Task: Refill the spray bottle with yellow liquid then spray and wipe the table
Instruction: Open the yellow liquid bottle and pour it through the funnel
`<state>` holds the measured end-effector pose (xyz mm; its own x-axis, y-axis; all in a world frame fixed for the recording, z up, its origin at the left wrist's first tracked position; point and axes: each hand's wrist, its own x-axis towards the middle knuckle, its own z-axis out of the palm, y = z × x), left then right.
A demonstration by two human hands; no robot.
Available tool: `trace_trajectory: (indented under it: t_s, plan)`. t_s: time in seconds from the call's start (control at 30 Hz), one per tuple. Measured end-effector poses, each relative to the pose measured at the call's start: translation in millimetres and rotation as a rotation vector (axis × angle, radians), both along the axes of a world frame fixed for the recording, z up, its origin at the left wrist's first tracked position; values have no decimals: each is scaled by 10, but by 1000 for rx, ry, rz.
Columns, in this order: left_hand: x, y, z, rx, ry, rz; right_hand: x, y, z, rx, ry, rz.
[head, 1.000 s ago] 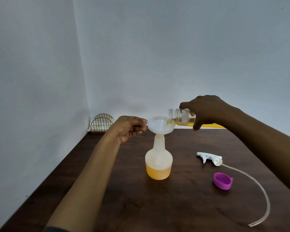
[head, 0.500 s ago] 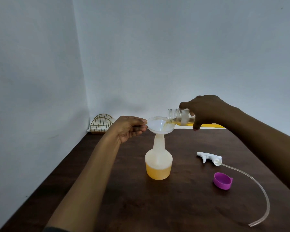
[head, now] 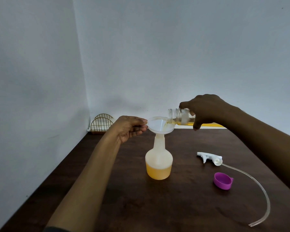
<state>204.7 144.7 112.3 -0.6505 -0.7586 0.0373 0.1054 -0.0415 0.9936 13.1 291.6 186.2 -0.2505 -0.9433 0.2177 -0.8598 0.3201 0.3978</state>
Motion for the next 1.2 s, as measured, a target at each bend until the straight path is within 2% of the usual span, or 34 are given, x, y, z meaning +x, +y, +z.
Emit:
trace_trajectory:
  t_s: [0.83,1.2]
  plan:
    - [8,-1,1,11,3,-2,-21,-34,3,-3,15,7]
    - [-1,3,5,8,4,5,-93,34,-79,12,-166,8]
